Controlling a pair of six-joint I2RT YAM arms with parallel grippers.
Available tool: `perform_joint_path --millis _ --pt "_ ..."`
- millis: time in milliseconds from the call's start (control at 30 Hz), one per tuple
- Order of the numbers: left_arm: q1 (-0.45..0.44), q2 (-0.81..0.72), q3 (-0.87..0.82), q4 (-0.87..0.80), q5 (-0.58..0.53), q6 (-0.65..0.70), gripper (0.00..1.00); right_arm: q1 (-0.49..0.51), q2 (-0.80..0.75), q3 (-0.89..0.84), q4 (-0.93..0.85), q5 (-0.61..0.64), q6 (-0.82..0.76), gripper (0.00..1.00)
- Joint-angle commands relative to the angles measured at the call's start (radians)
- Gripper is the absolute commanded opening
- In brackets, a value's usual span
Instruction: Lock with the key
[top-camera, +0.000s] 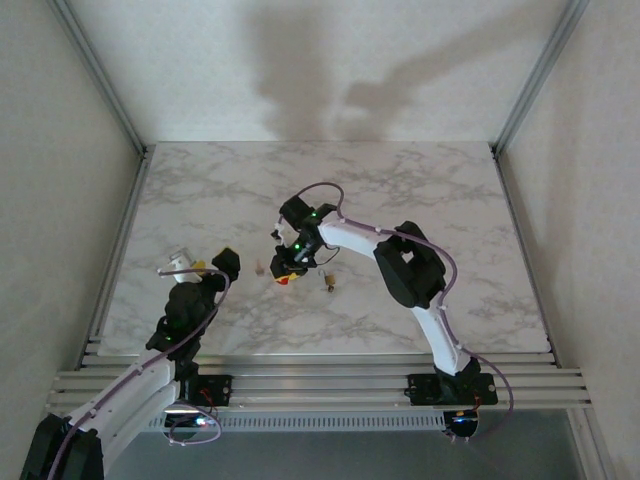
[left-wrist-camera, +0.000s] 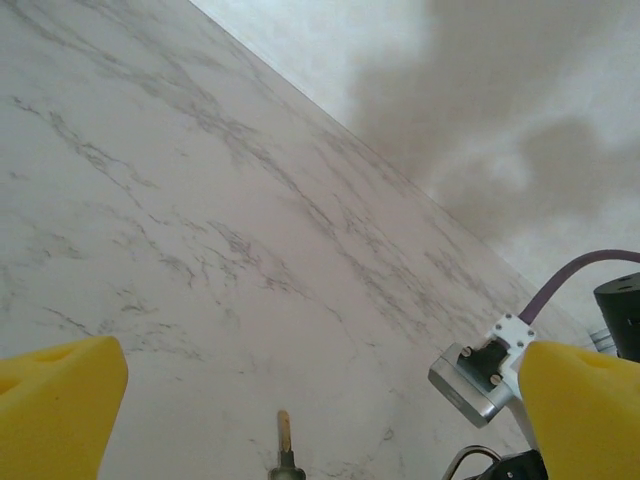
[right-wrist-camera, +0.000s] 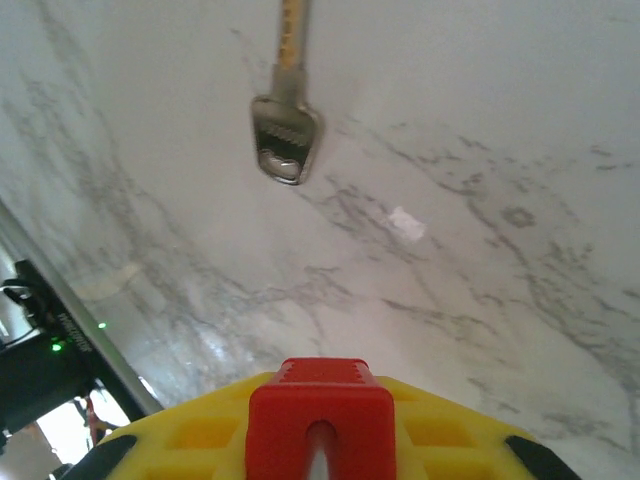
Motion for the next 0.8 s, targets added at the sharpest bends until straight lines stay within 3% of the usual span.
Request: perform_joint_path --millis 0,467,767 --pt "0.009 0.002 -0.013 -0.007 -0.021 0.018 1.0 0.005 0.023 0.058 -0.091 0.038 -0.035 0.07" --pt "0.009 0.005 -0.017 -0.015 -0.018 0.004 1.0 0.026 0.122 0.203 -0.204 0.098 -0.058 0.21" --pt "0.009 0.0 -0.017 -0.015 -0.014 0.004 1.0 0.04 0.166 0.292 -0.286 0.154 -0.085 0.4"
